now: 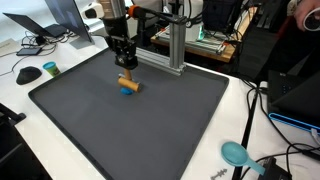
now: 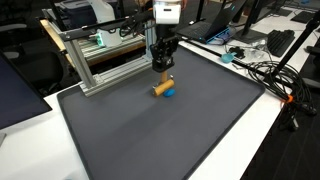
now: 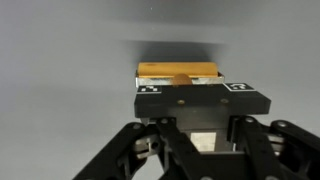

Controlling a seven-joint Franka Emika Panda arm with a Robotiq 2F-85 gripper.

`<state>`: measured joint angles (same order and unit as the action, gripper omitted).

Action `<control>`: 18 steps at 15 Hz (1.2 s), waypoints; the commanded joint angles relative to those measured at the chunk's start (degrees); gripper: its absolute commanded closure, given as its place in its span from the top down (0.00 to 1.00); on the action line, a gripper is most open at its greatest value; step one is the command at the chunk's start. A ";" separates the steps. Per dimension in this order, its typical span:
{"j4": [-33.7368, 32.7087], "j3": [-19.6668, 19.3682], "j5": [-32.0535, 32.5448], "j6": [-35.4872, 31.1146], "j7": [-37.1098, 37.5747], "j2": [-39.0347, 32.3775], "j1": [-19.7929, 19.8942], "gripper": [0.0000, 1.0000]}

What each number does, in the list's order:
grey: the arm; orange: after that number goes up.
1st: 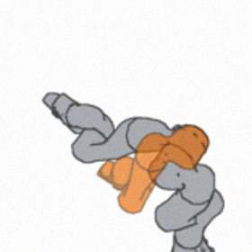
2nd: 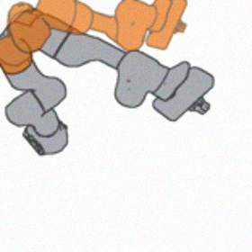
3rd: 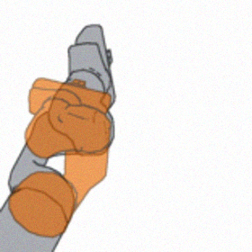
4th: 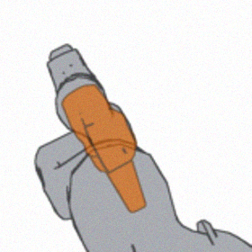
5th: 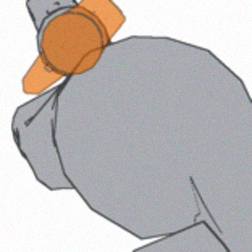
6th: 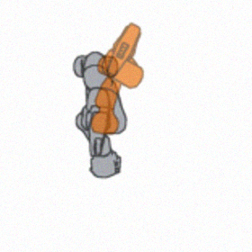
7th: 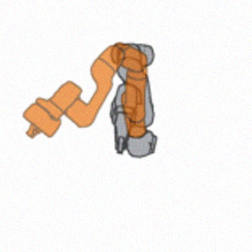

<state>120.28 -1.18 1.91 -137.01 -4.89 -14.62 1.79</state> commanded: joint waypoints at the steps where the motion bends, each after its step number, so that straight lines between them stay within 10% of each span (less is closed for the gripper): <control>1: 1.25 0.22 -0.93 2.38 -1.92 -4.18 0.75 0.23; 10: -0.01 0.62 3.81 18.89 -8.12 4.83 0.02 0.23; 18: -4.20 3.56 4.90 15.52 -25.58 9.55 -1.70 0.23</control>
<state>118.45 2.10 5.44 -120.54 -23.98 -5.40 0.34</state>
